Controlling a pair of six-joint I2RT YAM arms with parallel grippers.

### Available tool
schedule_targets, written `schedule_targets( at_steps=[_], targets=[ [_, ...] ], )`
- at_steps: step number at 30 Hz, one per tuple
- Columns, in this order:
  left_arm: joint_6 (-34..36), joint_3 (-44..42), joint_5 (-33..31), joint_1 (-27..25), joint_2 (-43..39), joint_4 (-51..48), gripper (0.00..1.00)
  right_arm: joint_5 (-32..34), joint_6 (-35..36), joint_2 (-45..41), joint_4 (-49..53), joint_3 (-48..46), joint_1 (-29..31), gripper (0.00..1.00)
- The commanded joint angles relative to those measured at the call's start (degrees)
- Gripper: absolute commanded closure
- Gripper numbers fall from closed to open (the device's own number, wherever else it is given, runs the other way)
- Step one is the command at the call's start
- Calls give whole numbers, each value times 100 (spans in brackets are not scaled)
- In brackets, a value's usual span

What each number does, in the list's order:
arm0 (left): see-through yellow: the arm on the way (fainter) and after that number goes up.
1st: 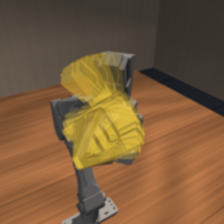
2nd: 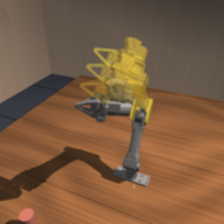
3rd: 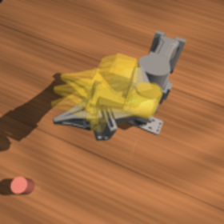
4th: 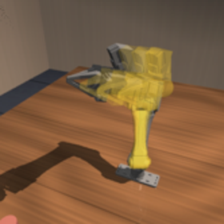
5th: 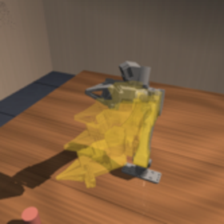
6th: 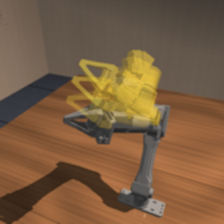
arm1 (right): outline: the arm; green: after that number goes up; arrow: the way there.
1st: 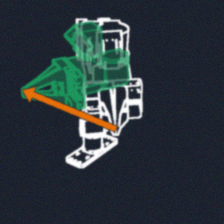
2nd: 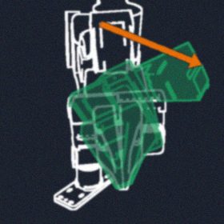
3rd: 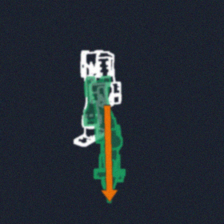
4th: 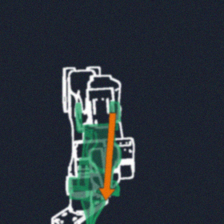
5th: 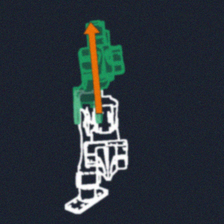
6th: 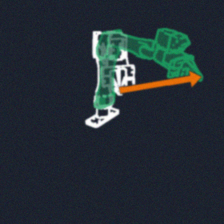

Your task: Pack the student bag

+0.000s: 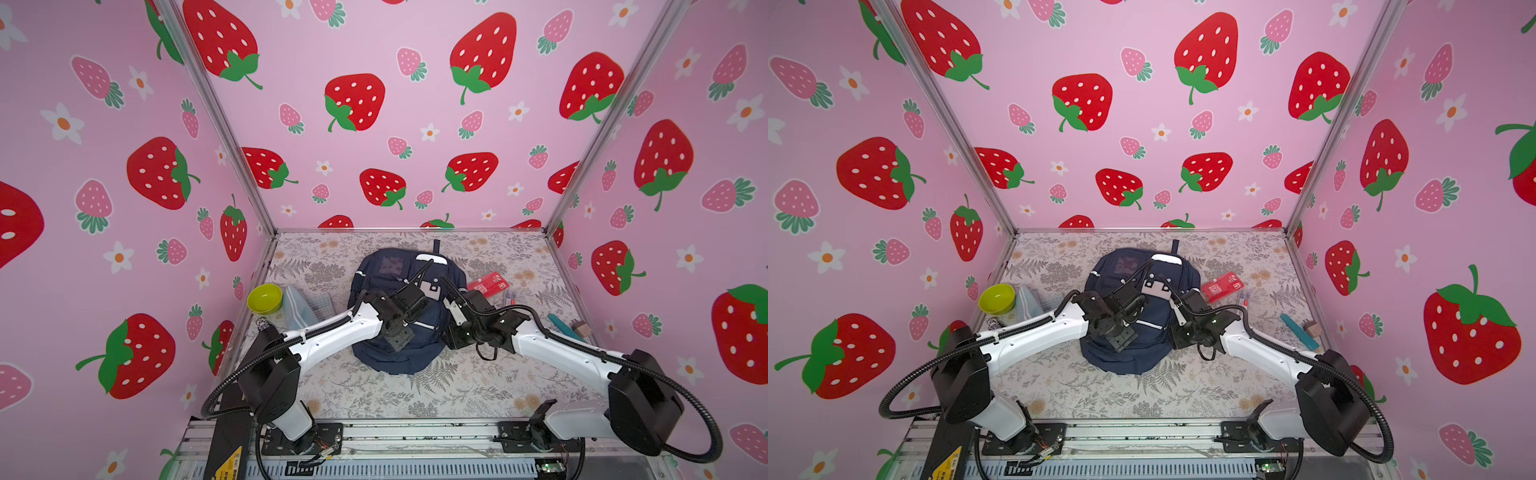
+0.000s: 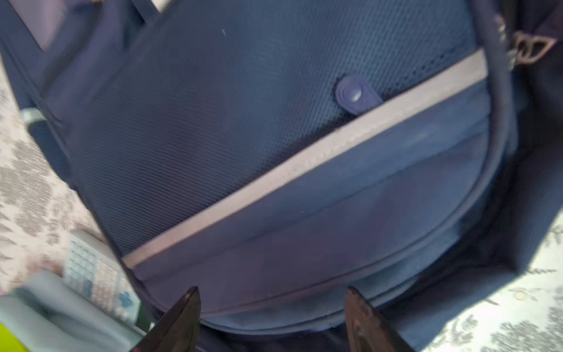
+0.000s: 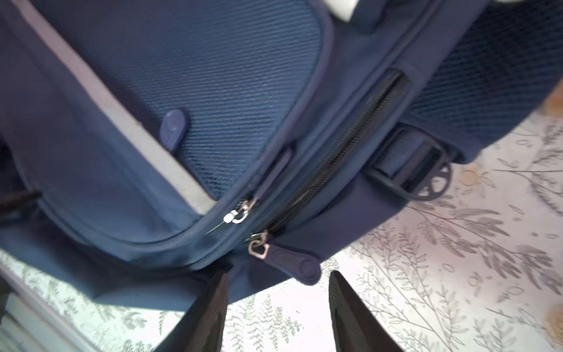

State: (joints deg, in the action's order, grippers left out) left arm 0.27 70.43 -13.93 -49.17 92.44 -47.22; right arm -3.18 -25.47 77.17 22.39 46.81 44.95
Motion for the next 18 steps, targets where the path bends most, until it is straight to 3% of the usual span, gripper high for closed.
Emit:
schedule_targets(
  at_steps=[1, 4, 8, 12, 15, 18],
  targets=[
    [120, 48, -74, 18, 234, -53, 23, 157, -43, -62, 12, 43, -8, 42],
    [93, 310, -563, 12, 519, 90, 32, 51, -67, -101, -109, -52, -12, 39],
    [105, 522, -691, 7, 457, 257, 65, -195, 9, -183, -246, -123, -8, 35],
    [222, 265, -382, 11, -32, 580, 86, -285, 247, -139, -315, -13, -22, 31],
    [261, 191, -178, 12, -245, 644, 99, -328, 439, 106, -314, 164, -40, 31],
    [291, 220, -118, 8, -296, 585, 100, -72, 532, 347, -278, 398, -47, 33]
  ],
)
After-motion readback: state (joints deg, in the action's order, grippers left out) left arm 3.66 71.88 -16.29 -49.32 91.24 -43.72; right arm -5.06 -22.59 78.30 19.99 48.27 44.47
